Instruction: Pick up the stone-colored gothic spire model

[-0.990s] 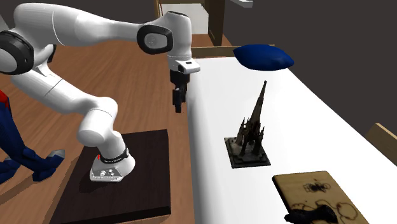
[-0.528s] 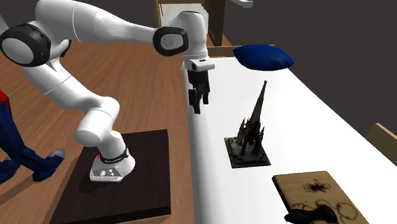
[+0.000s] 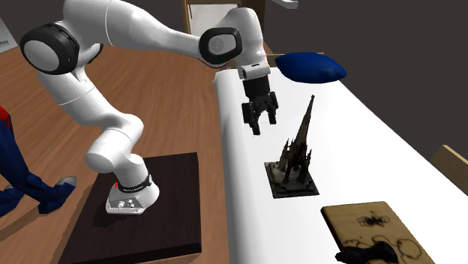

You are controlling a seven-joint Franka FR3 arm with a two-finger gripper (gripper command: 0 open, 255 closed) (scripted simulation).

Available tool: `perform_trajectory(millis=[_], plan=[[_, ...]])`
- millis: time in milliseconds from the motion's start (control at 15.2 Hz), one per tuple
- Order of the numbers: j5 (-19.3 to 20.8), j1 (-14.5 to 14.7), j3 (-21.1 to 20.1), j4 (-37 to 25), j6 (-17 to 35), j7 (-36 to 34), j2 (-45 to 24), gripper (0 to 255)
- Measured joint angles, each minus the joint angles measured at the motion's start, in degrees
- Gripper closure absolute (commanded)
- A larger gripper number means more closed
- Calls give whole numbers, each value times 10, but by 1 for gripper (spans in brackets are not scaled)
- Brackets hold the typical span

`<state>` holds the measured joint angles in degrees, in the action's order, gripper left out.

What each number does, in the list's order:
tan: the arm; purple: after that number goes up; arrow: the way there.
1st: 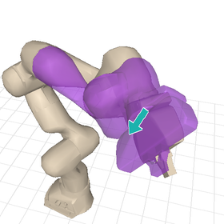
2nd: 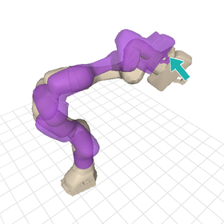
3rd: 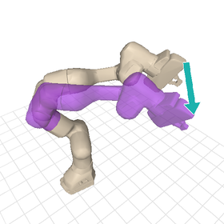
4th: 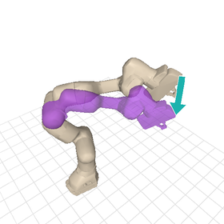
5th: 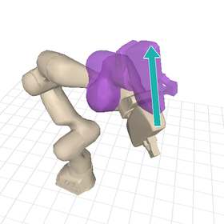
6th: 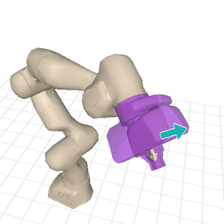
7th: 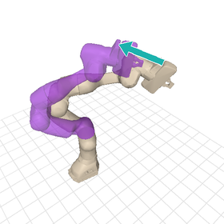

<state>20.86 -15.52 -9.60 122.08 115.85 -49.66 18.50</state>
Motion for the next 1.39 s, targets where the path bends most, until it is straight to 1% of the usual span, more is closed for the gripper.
perform_trajectory(millis=[198, 330, 660, 726, 990, 1254, 1320, 1386], plan=[[40, -24, -7, -49, 8, -65, -35, 0], [68, -39, -10, -71, 15, -109, -51, 0], [138, -67, -19, -152, 5, -222, -100, 0], [145, -69, -20, -160, 2, -234, -102, 0], [159, -73, -19, -145, 21, -259, -106, 0], [168, -76, -17, -115, 46, -276, -105, 0], [169, -76, -17, -113, 47, -277, -105, 255], [169, -76, -17, -112, 48, -278, -105, 255]])
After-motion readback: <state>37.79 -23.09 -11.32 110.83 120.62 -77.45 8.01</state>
